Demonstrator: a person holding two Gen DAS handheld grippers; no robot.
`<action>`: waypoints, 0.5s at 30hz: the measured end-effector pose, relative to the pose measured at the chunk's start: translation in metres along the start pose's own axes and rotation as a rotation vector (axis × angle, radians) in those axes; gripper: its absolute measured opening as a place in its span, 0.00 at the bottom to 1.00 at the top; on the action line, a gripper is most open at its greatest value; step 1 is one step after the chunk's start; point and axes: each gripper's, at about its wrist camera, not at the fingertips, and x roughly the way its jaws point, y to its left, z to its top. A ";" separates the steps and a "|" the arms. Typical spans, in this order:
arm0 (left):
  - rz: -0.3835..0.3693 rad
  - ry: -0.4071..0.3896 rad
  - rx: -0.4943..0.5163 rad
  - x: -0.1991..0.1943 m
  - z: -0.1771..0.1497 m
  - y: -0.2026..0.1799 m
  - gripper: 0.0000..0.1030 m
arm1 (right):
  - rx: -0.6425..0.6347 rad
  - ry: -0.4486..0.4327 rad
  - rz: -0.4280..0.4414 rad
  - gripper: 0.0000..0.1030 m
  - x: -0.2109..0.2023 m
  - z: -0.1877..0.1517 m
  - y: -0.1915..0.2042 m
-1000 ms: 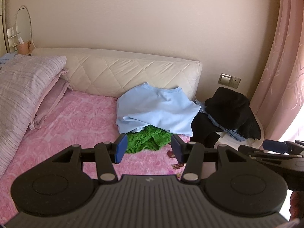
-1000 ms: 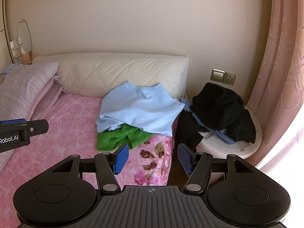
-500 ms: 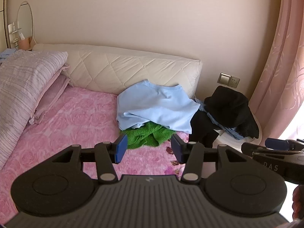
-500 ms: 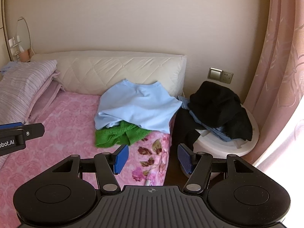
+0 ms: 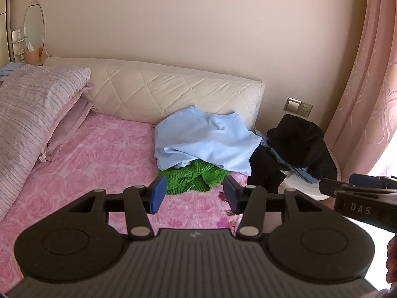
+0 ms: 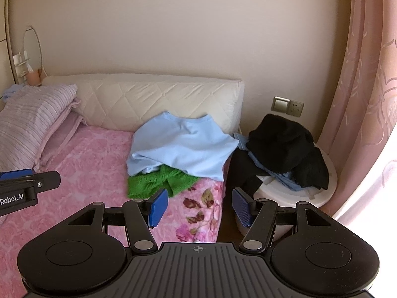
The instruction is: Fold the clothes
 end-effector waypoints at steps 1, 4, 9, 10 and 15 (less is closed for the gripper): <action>-0.001 -0.003 0.000 -0.001 0.000 0.002 0.45 | 0.000 -0.003 -0.001 0.59 0.000 0.001 0.000; -0.005 -0.009 0.002 -0.002 0.002 0.006 0.45 | -0.003 -0.016 -0.006 0.59 -0.002 0.003 0.003; -0.015 -0.016 0.004 0.000 0.005 0.009 0.45 | -0.009 -0.026 -0.011 0.59 -0.001 0.007 0.006; -0.018 -0.018 0.004 0.001 0.007 0.009 0.45 | -0.011 -0.030 -0.014 0.59 -0.001 0.008 0.006; -0.029 -0.036 0.006 0.008 0.016 0.010 0.45 | -0.011 -0.046 -0.022 0.59 0.004 0.017 0.003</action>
